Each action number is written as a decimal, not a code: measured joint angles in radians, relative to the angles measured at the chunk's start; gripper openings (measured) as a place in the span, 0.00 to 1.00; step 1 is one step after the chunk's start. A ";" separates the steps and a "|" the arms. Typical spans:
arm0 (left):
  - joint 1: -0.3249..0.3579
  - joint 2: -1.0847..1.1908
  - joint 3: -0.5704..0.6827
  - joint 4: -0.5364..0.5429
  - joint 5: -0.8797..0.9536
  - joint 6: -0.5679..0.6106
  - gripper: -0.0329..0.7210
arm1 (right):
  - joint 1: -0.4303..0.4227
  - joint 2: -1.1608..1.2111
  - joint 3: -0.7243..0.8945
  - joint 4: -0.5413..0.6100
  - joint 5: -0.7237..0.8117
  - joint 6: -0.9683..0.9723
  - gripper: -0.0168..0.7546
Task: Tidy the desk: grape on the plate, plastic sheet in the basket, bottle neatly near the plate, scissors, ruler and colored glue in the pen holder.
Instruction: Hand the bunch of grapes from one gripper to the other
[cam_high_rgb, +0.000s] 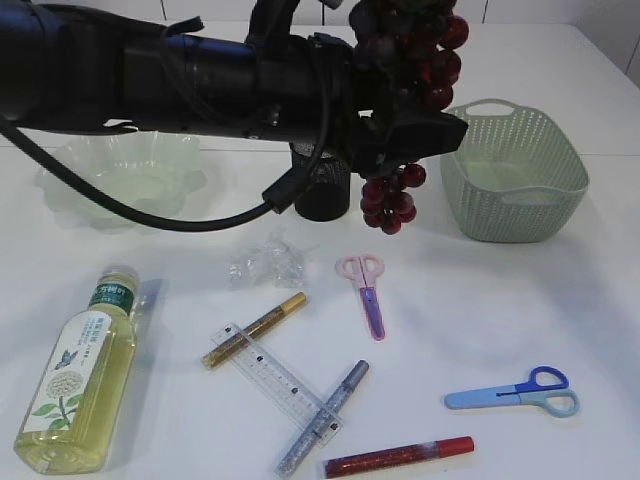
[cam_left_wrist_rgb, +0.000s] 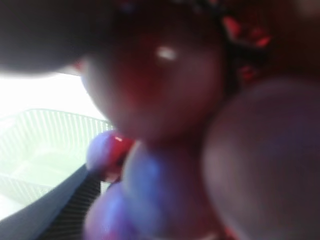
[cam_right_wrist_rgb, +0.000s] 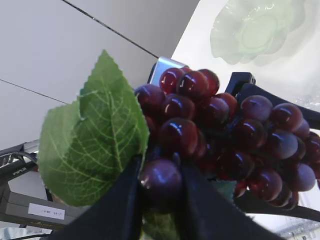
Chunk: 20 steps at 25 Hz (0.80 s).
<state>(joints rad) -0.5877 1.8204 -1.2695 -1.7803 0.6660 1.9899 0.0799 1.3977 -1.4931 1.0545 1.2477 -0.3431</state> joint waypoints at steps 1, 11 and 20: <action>-0.002 0.001 -0.004 0.000 0.000 0.000 0.82 | 0.000 0.000 0.000 0.000 0.000 -0.002 0.25; -0.011 0.002 -0.010 0.000 0.005 -0.013 0.42 | 0.000 0.000 0.000 0.000 0.000 -0.010 0.25; -0.011 0.004 -0.010 0.000 0.009 -0.016 0.23 | 0.000 -0.002 0.000 0.000 0.000 -0.034 0.25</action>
<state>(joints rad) -0.5984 1.8242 -1.2798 -1.7803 0.6748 1.9742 0.0799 1.3962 -1.4931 1.0547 1.2477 -0.3774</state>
